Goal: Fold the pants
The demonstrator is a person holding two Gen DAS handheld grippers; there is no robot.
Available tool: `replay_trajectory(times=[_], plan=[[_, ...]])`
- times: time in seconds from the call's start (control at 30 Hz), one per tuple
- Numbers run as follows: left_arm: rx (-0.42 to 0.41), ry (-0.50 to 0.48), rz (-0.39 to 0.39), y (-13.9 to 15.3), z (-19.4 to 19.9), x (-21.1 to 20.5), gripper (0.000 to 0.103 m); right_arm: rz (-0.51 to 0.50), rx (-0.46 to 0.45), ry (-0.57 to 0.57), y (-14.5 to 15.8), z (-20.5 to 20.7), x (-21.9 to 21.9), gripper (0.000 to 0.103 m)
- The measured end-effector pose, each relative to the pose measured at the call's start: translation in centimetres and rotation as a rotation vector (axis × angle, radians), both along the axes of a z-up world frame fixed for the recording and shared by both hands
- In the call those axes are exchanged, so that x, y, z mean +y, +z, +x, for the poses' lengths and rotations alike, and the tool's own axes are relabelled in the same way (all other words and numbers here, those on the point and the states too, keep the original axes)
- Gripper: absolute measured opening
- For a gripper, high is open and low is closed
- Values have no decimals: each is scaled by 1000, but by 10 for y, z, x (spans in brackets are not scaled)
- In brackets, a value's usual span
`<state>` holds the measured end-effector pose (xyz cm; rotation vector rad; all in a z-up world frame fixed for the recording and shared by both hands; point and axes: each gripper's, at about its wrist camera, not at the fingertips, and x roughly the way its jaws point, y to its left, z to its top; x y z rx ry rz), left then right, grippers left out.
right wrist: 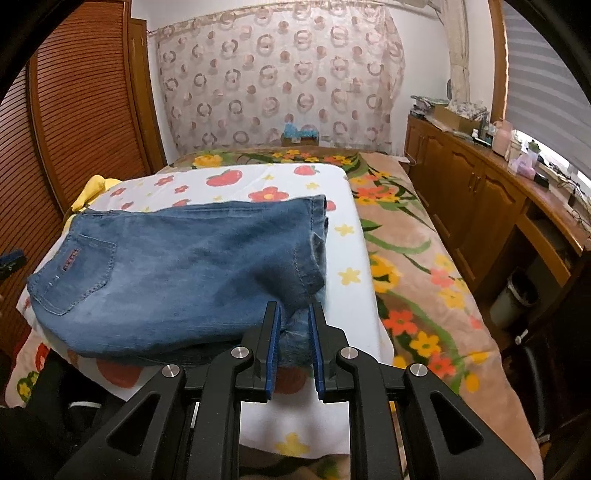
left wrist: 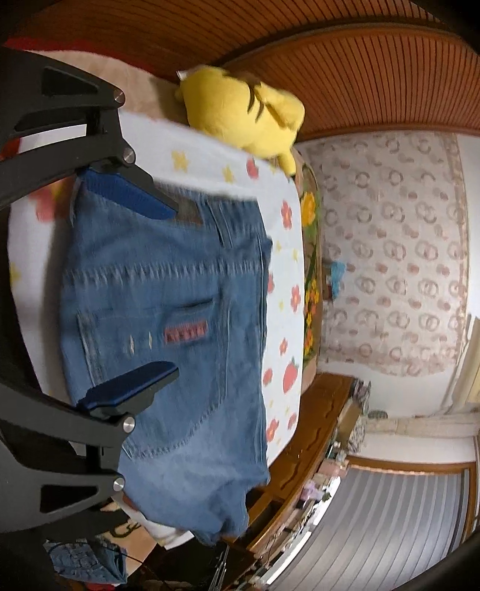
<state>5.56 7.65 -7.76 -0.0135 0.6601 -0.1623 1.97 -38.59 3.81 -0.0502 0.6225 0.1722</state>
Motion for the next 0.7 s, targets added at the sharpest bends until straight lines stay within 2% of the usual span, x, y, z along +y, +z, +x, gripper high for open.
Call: replay_trajectory(times=[0.07,0.23,0.43,0.6,0.7], plan=[[8,-22,1,-2,6,-12,80,1,-10,3,1,-3,0,16],[29,-78,-7,-10,18,-39,80,22,-27,30,4,-5,9,27],[86,-122,11,-30,31,-67,80,44,-12,90,-8,10,30,30],[137,-116,10,-47,33,-77,80,31,28,93,-26,29,42,31],[125,-101,41,-53,29,-82,80,12,57,71,-34,38,41,32]])
